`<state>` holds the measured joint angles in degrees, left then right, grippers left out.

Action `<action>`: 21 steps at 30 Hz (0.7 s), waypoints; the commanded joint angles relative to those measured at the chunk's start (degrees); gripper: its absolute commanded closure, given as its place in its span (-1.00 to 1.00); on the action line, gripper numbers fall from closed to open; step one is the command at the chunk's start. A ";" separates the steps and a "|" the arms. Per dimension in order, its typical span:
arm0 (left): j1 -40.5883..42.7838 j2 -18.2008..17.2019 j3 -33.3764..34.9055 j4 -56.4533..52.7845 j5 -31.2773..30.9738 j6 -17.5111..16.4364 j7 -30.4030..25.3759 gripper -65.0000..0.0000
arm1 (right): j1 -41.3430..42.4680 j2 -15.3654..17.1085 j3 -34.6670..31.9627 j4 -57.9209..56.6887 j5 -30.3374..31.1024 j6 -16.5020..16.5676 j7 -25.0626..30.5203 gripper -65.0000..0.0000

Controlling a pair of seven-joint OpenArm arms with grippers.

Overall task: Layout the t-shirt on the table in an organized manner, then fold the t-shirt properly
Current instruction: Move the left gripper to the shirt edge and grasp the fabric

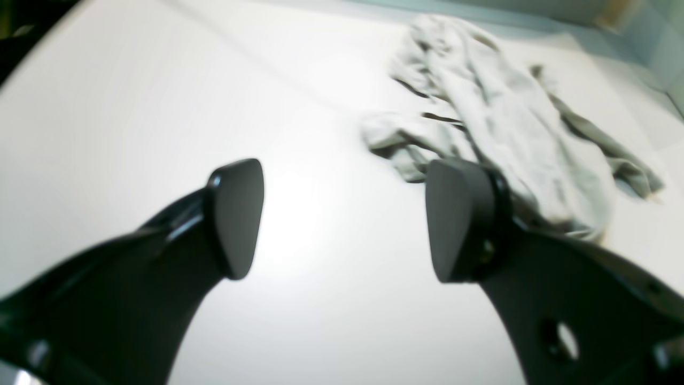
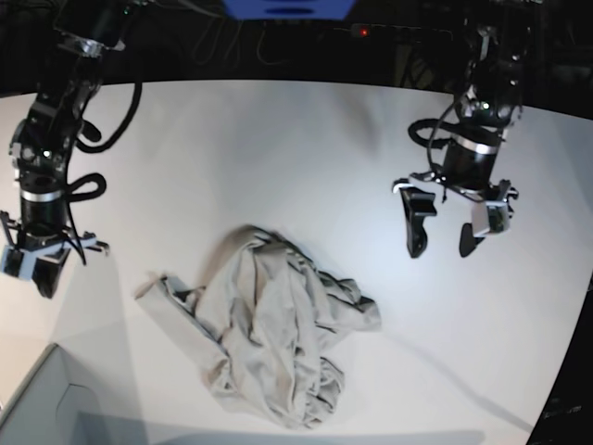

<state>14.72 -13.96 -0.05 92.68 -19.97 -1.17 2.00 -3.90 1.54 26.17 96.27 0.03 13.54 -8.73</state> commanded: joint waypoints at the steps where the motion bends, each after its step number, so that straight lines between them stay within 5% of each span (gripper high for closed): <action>1: -2.19 -0.24 1.15 -1.04 0.05 0.16 -1.60 -0.40 | -0.45 0.53 -0.11 0.21 0.27 0.83 1.13 1.00; 11: -22.50 10.40 4.93 -28.46 0.23 0.16 -1.69 -0.41 | -7.22 0.17 -1.43 0.30 0.10 0.83 1.22 1.00; 21: -39.73 12.42 4.41 -52.38 -0.03 0.16 -2.22 -0.41 | -11.35 0.53 -1.78 0.30 0.01 0.83 1.22 1.00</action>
<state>-23.75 -1.89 4.27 39.24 -19.99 -0.56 1.23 -15.53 1.56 24.21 95.35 -0.16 13.72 -9.17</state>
